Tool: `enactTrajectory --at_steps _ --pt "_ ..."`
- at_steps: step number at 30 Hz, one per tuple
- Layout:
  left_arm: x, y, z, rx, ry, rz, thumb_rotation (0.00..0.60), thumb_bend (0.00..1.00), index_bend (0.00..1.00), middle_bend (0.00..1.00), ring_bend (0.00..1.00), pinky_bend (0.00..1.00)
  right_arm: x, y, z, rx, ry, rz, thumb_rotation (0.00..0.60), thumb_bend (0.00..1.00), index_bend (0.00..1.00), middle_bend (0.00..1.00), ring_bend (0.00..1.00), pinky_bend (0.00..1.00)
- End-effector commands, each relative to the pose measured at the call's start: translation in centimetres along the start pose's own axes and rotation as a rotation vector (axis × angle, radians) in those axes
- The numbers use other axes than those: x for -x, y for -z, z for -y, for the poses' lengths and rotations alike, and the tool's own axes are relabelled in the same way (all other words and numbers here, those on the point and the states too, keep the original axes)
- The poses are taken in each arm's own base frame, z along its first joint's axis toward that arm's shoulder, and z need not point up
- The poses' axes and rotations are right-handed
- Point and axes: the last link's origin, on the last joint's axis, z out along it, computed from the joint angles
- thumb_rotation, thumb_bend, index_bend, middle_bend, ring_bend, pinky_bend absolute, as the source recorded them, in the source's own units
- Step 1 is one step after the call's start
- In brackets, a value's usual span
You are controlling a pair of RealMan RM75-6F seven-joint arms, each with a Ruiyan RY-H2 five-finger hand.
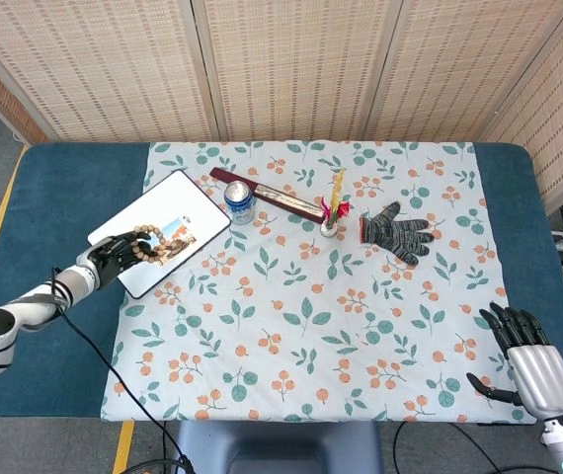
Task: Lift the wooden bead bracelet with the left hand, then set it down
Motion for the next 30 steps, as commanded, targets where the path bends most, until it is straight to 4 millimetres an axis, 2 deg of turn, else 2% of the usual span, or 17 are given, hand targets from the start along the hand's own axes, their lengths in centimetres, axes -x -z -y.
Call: enactTrajectory --at_steps 1,3,4,7,9,20,21,22,26,27,30 --pt "0.5 0.2 1.3 0.045 -0.090 -0.023 0.294 0.62 0.48 0.59 0.38 0.12 0.0 0.0 0.0 0.000 0.000 0.001 0.372 0.18 0.00 0.00 0.00 0.00" --pt "0.8 0.1 2.6 0.072 -0.166 -0.052 0.187 0.56 0.48 0.58 0.38 0.12 0.0 0.0 0.0 0.002 0.000 0.002 0.373 0.18 0.00 0.00 0.00 0.00" --pt "1.5 0.1 3.9 0.075 -0.232 -0.047 0.135 0.54 0.48 0.58 0.37 0.12 0.1 0.0 0.0 0.002 0.000 0.005 0.372 0.18 0.00 0.00 0.00 0.00" --pt "2.1 0.1 5.4 0.113 -0.285 -0.060 0.040 0.50 0.48 0.58 0.36 0.12 0.2 -0.1 0.0 0.001 0.001 0.008 0.372 0.18 0.00 0.00 0.00 0.00" --pt "2.4 0.1 5.9 0.125 -0.295 -0.059 0.004 0.48 0.48 0.58 0.36 0.11 0.1 -0.1 0.0 0.001 0.000 0.008 0.372 0.18 0.00 0.00 0.00 0.00" --pt "3.0 -0.1 7.3 0.117 -0.336 -0.035 0.002 0.49 0.50 0.58 0.36 0.11 -0.1 0.0 0.0 0.002 -0.003 -0.002 0.373 0.18 0.00 0.00 0.00 0.00" --pt "3.0 -0.2 7.3 0.115 -0.324 -0.034 0.018 0.49 0.51 0.59 0.36 0.11 -0.1 0.1 -0.1 0.002 -0.003 -0.003 0.373 0.18 0.00 0.00 0.00 0.00" --pt "2.9 -0.3 7.3 0.109 -0.305 -0.031 0.066 0.49 0.51 0.59 0.36 0.11 -0.1 0.1 -0.1 0.003 -0.004 -0.005 0.372 0.18 0.00 0.00 0.00 0.00" --pt "2.6 -0.4 7.3 0.080 -0.238 -0.015 0.299 0.49 0.52 0.59 0.36 0.10 -0.2 0.1 -0.1 0.005 -0.004 -0.007 0.372 0.18 0.00 0.00 0.00 0.00" --pt "2.5 -0.5 7.2 0.073 -0.225 -0.010 0.341 0.49 0.52 0.59 0.36 0.10 -0.1 0.1 -0.1 0.004 -0.004 -0.005 0.372 0.18 0.00 0.00 0.00 0.00" --pt "2.2 -0.6 7.0 0.065 -0.189 -0.009 0.402 0.50 0.51 0.59 0.35 0.10 0.0 0.0 -0.1 0.002 -0.002 -0.001 0.373 0.18 0.00 0.00 0.00 0.00"
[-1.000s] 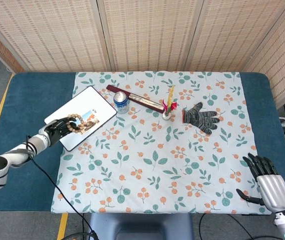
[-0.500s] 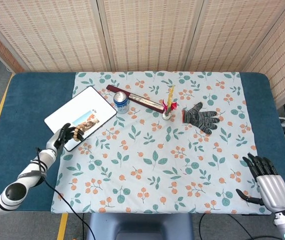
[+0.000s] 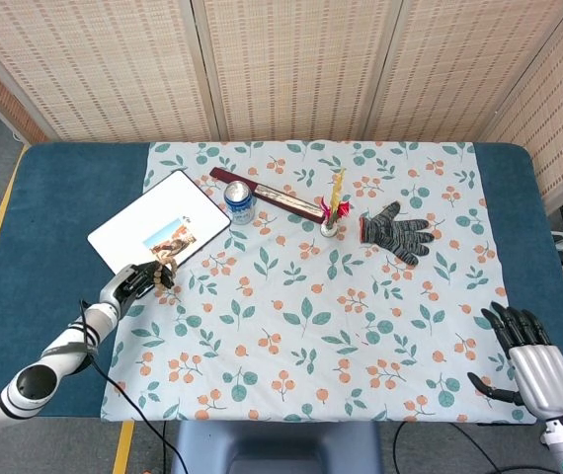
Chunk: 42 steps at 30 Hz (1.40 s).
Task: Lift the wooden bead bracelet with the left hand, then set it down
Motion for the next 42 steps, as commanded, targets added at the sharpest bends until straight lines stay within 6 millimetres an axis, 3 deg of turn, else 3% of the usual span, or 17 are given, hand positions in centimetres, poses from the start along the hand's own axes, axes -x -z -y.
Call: enactTrajectory --at_steps 1,7,11,15,18,25,30,42 --pt "-0.45 -0.20 -0.20 -0.007 0.030 -0.003 0.419 0.51 0.51 0.59 0.35 0.10 0.03 -0.04 0.03 0.000 0.000 0.000 0.373 0.18 0.00 0.00 0.00 0.00" --pt "-0.61 -0.20 -0.24 -0.004 0.048 -0.007 0.451 0.52 0.52 0.59 0.35 0.10 0.13 -0.04 0.06 0.000 0.003 0.005 0.373 0.18 0.00 0.00 0.00 0.00" --pt "-0.61 -0.13 -0.14 -0.004 0.047 -0.010 0.352 0.50 0.54 0.59 0.35 0.10 0.12 -0.05 0.03 0.003 0.003 0.005 0.373 0.18 0.00 0.00 0.00 0.00" --pt "-0.41 -0.04 -0.07 -0.007 0.043 -0.002 0.198 0.50 0.57 0.59 0.35 0.10 0.12 -0.03 0.04 0.003 0.004 0.006 0.372 0.18 0.00 0.00 0.00 0.00" --pt "-0.39 0.01 -0.01 -0.007 0.030 -0.001 0.179 0.50 0.57 0.59 0.35 0.10 0.02 0.01 0.01 0.005 0.002 0.002 0.373 0.18 0.00 0.00 0.00 0.00" --pt "-0.36 0.04 -0.08 0.000 0.002 -0.003 0.212 0.50 0.57 0.59 0.35 0.10 -0.07 0.05 -0.03 0.005 0.001 -0.003 0.374 0.18 0.00 0.00 0.00 0.00" --pt "-0.46 -0.05 -0.15 0.001 0.007 -0.007 0.324 0.50 0.57 0.59 0.35 0.09 -0.03 0.05 -0.03 0.004 0.001 -0.002 0.373 0.18 0.00 0.00 0.00 0.00" --pt "-0.57 -0.06 0.10 -0.006 0.002 -0.007 0.353 0.53 0.58 0.59 0.35 0.09 0.00 0.05 0.02 0.004 0.002 -0.002 0.373 0.18 0.00 0.00 0.00 0.00"
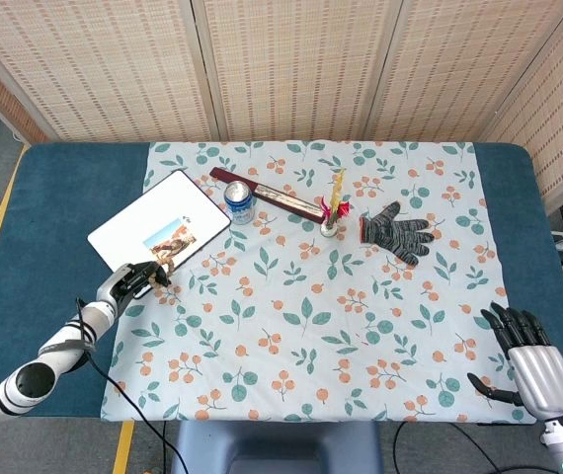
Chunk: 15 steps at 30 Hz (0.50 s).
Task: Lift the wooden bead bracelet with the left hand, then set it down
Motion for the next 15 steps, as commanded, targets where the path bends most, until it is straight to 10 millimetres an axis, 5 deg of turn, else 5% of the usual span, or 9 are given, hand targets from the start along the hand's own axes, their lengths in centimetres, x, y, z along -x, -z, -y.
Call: enactTrajectory --at_steps 1,15 --pt "0.02 0.02 0.05 -0.001 -0.004 0.000 0.351 0.53 0.58 0.59 0.35 0.09 -0.03 0.00 -0.01 0.000 0.000 -0.002 0.373 0.18 0.00 0.00 0.00 0.00" --pt "0.36 0.03 0.18 0.000 -0.012 0.004 0.337 0.68 0.58 0.59 0.35 0.09 -0.23 0.12 -0.07 -0.001 -0.002 -0.011 0.372 0.18 0.00 0.00 0.00 0.00"
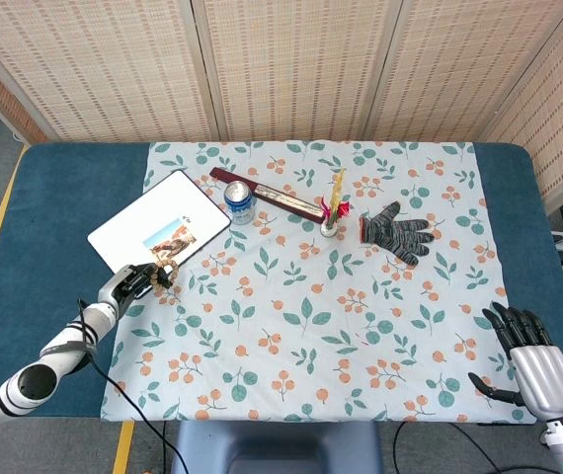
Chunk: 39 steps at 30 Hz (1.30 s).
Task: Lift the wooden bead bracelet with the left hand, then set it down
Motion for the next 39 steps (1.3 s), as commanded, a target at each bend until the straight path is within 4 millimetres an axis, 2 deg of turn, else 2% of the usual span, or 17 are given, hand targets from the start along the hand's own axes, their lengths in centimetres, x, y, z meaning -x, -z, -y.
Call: enactTrajectory --at_steps 1,8,11,12,16,19,23,26,28,33,39 --pt "0.05 0.03 0.00 0.001 -0.001 0.001 0.336 0.70 0.58 0.59 0.35 0.09 -0.03 0.02 -0.01 0.000 0.000 -0.002 0.372 0.18 0.00 0.00 0.00 0.00" --pt "0.22 0.16 -0.14 0.007 -0.002 0.009 0.345 0.82 0.58 0.59 0.35 0.09 -0.11 0.05 -0.03 0.001 -0.001 -0.006 0.372 0.18 0.00 0.00 0.00 0.00" --pt "0.32 0.21 -0.13 0.007 -0.008 0.015 0.377 0.87 0.58 0.59 0.35 0.09 -0.17 0.05 -0.07 0.003 -0.002 -0.010 0.373 0.18 0.00 0.00 0.00 0.00" --pt "0.35 0.22 -0.13 0.006 -0.009 0.019 0.395 0.89 0.58 0.59 0.35 0.09 -0.19 0.05 -0.07 0.002 -0.002 -0.010 0.373 0.18 0.00 0.00 0.00 0.00" --pt "0.47 0.25 -0.05 0.001 -0.018 0.029 0.561 0.94 0.59 0.59 0.35 0.09 -0.27 0.08 -0.11 0.004 -0.004 -0.014 0.371 0.18 0.00 0.00 0.00 0.00" --pt "0.52 0.29 -0.03 0.000 -0.023 0.034 0.600 0.98 0.59 0.59 0.35 0.09 -0.32 0.12 -0.09 0.002 -0.004 -0.017 0.372 0.18 0.00 0.00 0.00 0.00" --pt "0.60 0.33 -0.19 0.006 -0.016 0.034 0.600 1.00 0.59 0.59 0.35 0.09 -0.34 0.16 -0.09 0.001 -0.004 -0.018 0.372 0.18 0.00 0.00 0.00 0.00" --pt "0.70 0.42 -0.29 0.017 0.008 0.031 0.575 0.94 0.59 0.59 0.35 0.09 -0.34 0.16 -0.09 0.001 -0.004 -0.017 0.373 0.18 0.00 0.00 0.00 0.00" --pt "0.74 0.48 -0.37 0.022 0.025 0.032 0.520 0.86 0.58 0.59 0.35 0.09 -0.33 0.17 -0.09 0.000 -0.004 -0.016 0.373 0.18 0.00 0.00 0.00 0.00" --pt "0.72 0.48 -0.31 0.024 0.025 0.034 0.422 0.79 0.57 0.58 0.35 0.09 -0.32 0.15 -0.11 0.001 -0.004 -0.016 0.372 0.18 0.00 0.00 0.00 0.00" --pt "0.65 0.37 -0.17 0.023 0.028 0.031 0.312 0.57 0.56 0.58 0.35 0.09 -0.24 0.10 -0.10 0.000 -0.003 -0.010 0.372 0.18 0.00 0.00 0.00 0.00"
